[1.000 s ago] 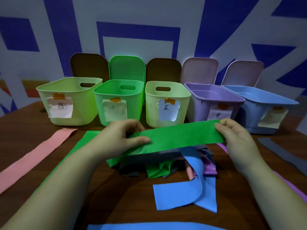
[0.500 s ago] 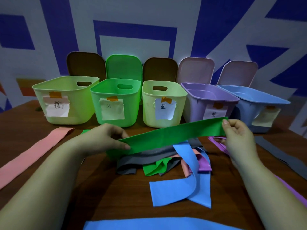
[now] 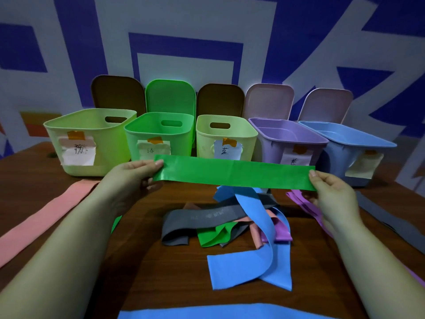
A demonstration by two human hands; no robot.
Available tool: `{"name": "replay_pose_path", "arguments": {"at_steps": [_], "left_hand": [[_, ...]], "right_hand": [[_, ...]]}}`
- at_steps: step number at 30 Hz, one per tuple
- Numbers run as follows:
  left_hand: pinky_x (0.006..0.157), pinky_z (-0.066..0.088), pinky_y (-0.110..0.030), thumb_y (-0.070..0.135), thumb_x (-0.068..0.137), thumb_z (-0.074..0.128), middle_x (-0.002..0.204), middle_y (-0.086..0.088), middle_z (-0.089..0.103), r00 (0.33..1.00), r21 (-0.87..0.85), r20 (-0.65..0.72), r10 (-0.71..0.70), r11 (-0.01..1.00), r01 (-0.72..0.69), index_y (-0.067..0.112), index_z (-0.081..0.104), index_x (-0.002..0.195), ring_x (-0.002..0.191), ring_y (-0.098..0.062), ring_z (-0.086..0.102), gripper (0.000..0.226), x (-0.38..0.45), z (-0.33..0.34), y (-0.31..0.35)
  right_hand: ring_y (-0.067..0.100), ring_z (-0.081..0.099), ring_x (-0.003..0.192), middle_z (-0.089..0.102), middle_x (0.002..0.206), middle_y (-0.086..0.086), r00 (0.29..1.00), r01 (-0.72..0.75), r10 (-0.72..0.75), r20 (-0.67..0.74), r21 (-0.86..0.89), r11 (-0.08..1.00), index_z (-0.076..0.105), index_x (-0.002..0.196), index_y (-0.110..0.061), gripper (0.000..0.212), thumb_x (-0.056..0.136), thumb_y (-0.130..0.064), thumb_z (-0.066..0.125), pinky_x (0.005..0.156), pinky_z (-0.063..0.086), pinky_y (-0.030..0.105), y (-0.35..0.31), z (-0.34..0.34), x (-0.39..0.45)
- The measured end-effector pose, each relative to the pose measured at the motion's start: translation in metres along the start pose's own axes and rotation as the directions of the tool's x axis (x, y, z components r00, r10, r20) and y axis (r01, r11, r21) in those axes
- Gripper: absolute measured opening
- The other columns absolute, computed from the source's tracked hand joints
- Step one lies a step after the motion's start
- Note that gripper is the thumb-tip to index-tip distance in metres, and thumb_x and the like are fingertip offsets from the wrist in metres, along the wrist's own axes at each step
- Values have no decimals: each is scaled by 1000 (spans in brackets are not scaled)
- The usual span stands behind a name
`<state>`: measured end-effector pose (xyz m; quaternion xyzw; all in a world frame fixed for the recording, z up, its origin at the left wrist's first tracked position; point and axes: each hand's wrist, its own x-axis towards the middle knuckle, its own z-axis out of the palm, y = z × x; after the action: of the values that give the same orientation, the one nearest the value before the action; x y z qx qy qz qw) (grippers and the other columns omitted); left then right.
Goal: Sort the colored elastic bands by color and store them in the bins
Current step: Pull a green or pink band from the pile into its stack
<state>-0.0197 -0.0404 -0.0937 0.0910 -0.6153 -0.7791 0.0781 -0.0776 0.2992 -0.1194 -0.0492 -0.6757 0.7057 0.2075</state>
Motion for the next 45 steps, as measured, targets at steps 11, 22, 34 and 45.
{"name": "replay_pose_path", "arguments": {"at_steps": [11, 22, 34, 45], "left_hand": [[64, 53, -23, 17, 93, 56, 96, -3, 62, 920, -248, -371, 126, 941, -229, 16, 59, 88, 91, -14, 61, 6, -2, -3, 13], [57, 53, -16, 17, 93, 55, 91, -2, 67, 893, -171, -264, 364, 894, -415, 16, 63, 90, 83, -10, 65, 9, -46, 30, 52], [78, 54, -34, 19, 81, 68, 82, -4, 72, 911, 408, -161, 381, 866, -290, 20, 70, 80, 85, -22, 68, 2, -111, -44, 69], [53, 41, -28, 0, 75, 72, 56, -1, 56, 982, 581, -167, 93, 814, 22, 13, 62, 84, 50, -13, 53, 19, -161, -131, 7]], "right_hand": [[9, 68, 59, 73, 74, 4, 840, -315, 236, 488, 84, 945, 63, 97, -4, 21, 76, -8, 68, 50, 54, 16, -23, 9, -17], [12, 67, 64, 67, 84, 11, 925, -208, 206, 320, -28, 978, 61, 89, -6, 10, 88, 2, 56, 51, 54, 17, -37, 10, -18], [1, 61, 49, 62, 81, 16, 949, 151, -53, 312, -300, 942, 57, 84, -11, 17, 83, 4, 64, 49, 49, 9, -51, 41, -22], [28, 57, 94, 64, 102, 13, 780, 592, -205, 592, -590, 549, 60, 107, -6, 22, 86, -9, 65, 85, 47, 39, -41, 161, -58]]}}
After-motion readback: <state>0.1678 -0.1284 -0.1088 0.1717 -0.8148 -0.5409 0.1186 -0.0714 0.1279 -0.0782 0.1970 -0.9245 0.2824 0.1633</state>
